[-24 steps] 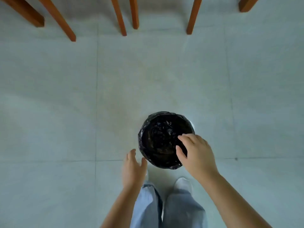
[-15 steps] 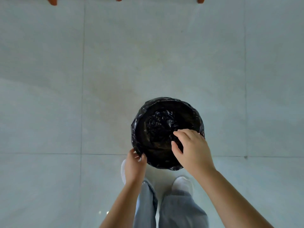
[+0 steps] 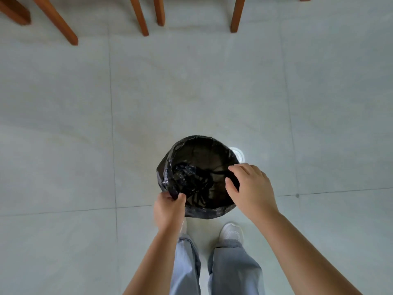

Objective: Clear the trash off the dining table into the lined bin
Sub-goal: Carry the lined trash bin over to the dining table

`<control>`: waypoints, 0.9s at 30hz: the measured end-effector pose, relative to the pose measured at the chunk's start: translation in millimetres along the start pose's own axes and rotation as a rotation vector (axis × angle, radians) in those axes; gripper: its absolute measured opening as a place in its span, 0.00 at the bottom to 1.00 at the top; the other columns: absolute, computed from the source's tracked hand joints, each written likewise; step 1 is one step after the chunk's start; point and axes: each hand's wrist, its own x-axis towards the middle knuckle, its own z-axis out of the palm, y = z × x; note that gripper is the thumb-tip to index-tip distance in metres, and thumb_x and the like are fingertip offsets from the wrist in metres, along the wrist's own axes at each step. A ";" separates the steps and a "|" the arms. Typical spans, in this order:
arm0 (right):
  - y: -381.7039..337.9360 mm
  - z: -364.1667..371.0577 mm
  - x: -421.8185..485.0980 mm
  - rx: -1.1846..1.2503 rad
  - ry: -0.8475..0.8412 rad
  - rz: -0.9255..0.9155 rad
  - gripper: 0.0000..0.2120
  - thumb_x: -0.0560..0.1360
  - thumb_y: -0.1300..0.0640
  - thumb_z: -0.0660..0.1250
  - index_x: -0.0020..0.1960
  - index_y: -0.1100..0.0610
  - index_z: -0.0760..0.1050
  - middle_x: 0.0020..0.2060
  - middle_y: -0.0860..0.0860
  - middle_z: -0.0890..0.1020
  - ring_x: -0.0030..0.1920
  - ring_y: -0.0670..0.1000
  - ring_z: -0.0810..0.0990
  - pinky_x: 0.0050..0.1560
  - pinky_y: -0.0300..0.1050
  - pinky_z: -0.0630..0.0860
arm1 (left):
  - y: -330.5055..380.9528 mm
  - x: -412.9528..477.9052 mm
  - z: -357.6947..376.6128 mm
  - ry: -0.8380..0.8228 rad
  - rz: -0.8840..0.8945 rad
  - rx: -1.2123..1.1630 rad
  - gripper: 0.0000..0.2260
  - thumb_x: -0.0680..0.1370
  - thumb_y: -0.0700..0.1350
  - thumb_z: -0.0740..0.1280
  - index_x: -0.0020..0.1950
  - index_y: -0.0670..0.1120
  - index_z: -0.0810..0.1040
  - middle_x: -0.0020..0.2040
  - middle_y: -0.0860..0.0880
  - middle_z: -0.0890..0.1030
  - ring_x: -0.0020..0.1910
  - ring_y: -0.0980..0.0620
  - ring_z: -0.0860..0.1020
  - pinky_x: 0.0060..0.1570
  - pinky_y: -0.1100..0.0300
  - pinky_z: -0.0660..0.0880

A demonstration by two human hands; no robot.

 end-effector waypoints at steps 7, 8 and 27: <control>-61.7 -113.2 -18.7 0.104 0.180 0.014 0.14 0.73 0.55 0.63 0.57 0.58 0.74 0.52 0.55 0.81 0.53 0.57 0.76 0.53 0.50 0.72 | 85.3 -64.9 -102.9 0.047 0.223 0.057 0.12 0.65 0.44 0.68 0.27 0.41 0.67 0.20 0.52 0.66 0.20 0.53 0.63 0.22 0.61 0.56; -70.5 -131.4 -23.3 0.129 0.204 0.012 0.14 0.74 0.55 0.63 0.58 0.58 0.74 0.53 0.55 0.80 0.54 0.56 0.76 0.54 0.50 0.71 | 99.9 -77.2 -117.2 0.058 0.261 0.044 0.11 0.64 0.45 0.68 0.29 0.40 0.71 0.22 0.51 0.69 0.22 0.52 0.65 0.23 0.60 0.58; -149.4 -400.8 -186.9 0.181 0.581 -0.109 0.14 0.73 0.55 0.65 0.58 0.56 0.73 0.54 0.54 0.80 0.55 0.55 0.75 0.54 0.44 0.68 | 238.5 -301.4 -308.2 0.053 0.564 -0.537 0.15 0.60 0.54 0.71 0.32 0.49 0.67 0.26 0.52 0.65 0.28 0.52 0.63 0.28 0.56 0.60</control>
